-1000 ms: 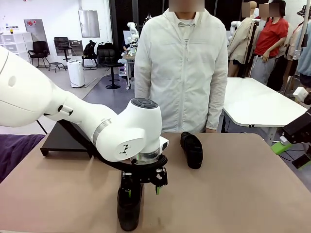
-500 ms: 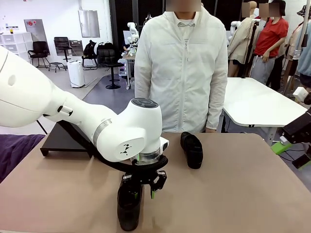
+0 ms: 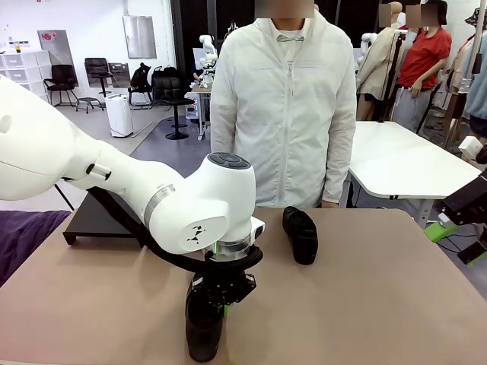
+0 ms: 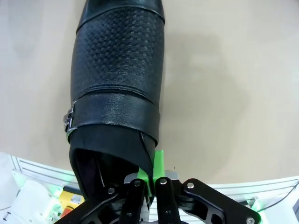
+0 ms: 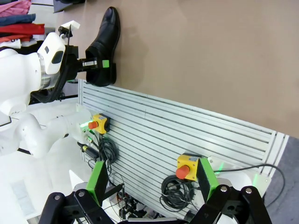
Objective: Organize the shoes by placing them on the stand.
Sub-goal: Place the Shoe from the middle of the table onto the Shoes Stand.
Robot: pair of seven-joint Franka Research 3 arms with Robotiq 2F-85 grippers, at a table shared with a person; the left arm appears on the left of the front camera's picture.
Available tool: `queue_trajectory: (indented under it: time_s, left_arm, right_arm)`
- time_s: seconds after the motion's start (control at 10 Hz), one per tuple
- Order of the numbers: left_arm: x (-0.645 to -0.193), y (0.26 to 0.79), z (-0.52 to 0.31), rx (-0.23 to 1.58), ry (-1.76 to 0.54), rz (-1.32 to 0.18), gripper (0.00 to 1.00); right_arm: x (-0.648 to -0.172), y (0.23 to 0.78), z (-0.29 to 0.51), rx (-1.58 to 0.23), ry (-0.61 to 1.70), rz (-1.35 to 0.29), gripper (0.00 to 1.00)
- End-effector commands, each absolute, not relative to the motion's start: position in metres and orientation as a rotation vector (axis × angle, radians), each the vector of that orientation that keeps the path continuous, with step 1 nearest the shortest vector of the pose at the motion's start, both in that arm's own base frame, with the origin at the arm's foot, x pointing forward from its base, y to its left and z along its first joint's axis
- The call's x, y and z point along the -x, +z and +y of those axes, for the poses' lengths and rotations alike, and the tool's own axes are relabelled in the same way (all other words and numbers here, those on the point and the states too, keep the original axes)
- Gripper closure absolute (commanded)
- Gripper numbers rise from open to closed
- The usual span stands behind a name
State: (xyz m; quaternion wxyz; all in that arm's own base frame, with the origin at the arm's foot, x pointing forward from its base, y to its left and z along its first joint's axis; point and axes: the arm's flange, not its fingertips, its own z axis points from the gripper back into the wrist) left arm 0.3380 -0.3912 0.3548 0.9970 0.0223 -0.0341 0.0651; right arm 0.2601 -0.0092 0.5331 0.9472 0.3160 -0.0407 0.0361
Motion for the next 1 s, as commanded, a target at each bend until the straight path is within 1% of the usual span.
queue_trajectory:
  time_s: [0.0, 0.2, 0.3, 0.4, 0.5, 0.7, 0.8, 0.9]
  left_arm:
    - [-0.332, 0.355, -0.387, -0.061, 0.117, -0.052, 1.0]
    - [-0.32, 0.373, -0.385, -0.06, 0.101, -0.079, 1.0]
    - [-0.308, 0.39, -0.385, -0.063, 0.089, -0.099, 1.0]
    - [-0.292, 0.41, -0.385, -0.055, 0.054, -0.097, 1.0]
    - [-0.268, 0.435, -0.385, -0.004, -0.017, -0.077, 1.0]
    - [-0.209, 0.484, -0.368, 0.031, -0.098, -0.196, 1.0]
    - [-0.19, 0.498, -0.354, 0.032, -0.124, -0.271, 1.0]
    - [-0.18, 0.5, -0.34, 0.018, -0.1, -0.3, 1.0]
  right_arm:
    - [-0.261, 0.537, -0.009, -0.654, 0.06, -0.078, 0.0]
    - [-0.261, 0.537, -0.009, -0.654, 0.06, -0.078, 0.0]
    - [-0.261, 0.537, -0.009, -0.654, 0.06, -0.078, 0.0]
    - [-0.261, 0.537, -0.009, -0.654, 0.06, -0.078, 0.0]
    - [-0.261, 0.537, -0.009, -0.654, 0.06, -0.078, 0.0]
    - [-0.261, 0.537, -0.009, -0.654, 0.06, -0.078, 0.0]
    - [-0.261, 0.537, -0.009, -0.654, 0.06, -0.078, 0.0]
    - [-0.261, 0.537, -0.009, -0.654, 0.06, -0.078, 0.0]
